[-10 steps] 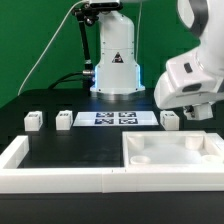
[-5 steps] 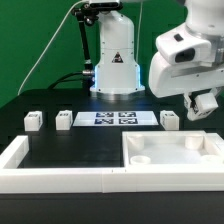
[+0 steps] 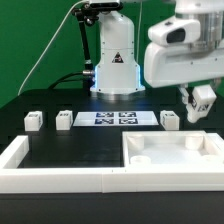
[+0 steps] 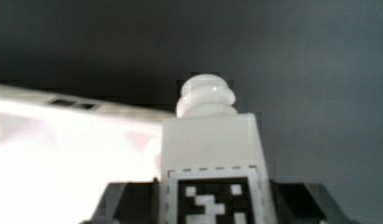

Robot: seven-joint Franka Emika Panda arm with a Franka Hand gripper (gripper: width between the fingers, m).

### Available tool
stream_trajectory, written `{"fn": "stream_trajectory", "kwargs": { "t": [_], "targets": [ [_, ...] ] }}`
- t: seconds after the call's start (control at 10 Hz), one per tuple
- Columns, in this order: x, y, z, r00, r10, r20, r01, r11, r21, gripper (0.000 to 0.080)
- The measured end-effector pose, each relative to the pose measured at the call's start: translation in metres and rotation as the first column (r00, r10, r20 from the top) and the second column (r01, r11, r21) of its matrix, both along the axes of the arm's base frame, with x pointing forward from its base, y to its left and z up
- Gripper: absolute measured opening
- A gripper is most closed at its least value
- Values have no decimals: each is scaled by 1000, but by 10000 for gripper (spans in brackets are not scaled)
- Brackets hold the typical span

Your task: Assemble square table

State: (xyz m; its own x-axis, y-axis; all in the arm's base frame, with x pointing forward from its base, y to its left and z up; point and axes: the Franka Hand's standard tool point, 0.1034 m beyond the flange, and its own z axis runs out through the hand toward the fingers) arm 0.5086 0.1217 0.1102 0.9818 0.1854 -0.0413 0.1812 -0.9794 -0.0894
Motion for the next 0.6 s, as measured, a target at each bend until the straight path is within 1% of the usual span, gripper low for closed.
{"fn": "stream_trajectory", "kwargs": {
  "t": [0.1,0.2,0.3,0.4,0.5,0.6],
  "targets": [
    [10,-3,8,997,-11,72,11,1000,8,287],
    [10,-2,3,987,-16,161,13,1000,20,287],
    [9,-2,0,976,-21,216,16,1000,27,287],
    [13,-4,2,946,-34,323,21,999,43,287],
    [13,-5,1,925,-41,379,23,998,52,287],
    [17,-5,1,906,-42,420,19,998,58,287]
  ]
}}
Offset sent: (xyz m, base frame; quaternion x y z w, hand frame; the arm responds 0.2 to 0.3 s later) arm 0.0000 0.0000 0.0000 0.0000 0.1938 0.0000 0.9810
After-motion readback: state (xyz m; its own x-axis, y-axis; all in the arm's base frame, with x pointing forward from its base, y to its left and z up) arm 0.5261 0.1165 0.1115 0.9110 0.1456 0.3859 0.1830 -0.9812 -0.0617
